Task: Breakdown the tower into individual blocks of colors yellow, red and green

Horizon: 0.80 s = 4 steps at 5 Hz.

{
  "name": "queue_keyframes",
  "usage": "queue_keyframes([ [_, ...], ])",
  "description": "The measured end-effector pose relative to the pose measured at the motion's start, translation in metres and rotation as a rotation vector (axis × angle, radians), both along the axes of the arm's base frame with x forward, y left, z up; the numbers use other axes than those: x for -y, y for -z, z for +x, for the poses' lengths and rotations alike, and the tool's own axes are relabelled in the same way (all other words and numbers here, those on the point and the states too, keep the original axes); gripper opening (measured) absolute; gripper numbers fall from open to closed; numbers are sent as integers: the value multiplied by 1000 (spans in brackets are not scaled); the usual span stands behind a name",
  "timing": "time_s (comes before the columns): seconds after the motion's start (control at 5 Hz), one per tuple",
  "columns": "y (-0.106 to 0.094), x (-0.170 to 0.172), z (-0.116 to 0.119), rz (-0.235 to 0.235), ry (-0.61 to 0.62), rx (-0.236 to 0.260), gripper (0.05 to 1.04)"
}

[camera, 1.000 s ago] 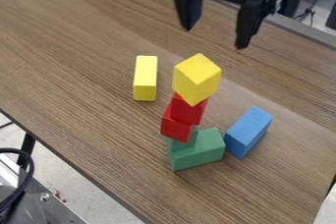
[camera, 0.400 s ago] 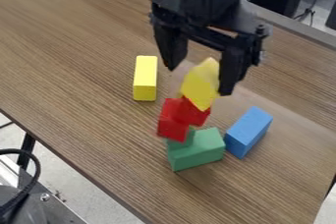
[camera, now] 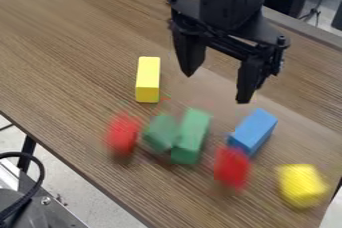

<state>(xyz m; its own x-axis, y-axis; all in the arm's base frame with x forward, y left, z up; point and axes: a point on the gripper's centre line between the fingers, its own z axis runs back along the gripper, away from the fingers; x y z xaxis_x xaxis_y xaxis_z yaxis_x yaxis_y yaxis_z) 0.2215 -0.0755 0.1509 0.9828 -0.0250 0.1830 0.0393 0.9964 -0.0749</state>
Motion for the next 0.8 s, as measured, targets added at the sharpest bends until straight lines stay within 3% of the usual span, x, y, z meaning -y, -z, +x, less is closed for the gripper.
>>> queue_keyframes([
  [0.2, 1, 0, 3, 7, 9, 14, 665],
  [0.4, 4, 1, 7, 12, 25, 17, 468],
  [0.6, 3, -1, 15, 14, 6, 68, 798],
  [0.8, 8, -4, 19, 30, -17, 104, 999],
])
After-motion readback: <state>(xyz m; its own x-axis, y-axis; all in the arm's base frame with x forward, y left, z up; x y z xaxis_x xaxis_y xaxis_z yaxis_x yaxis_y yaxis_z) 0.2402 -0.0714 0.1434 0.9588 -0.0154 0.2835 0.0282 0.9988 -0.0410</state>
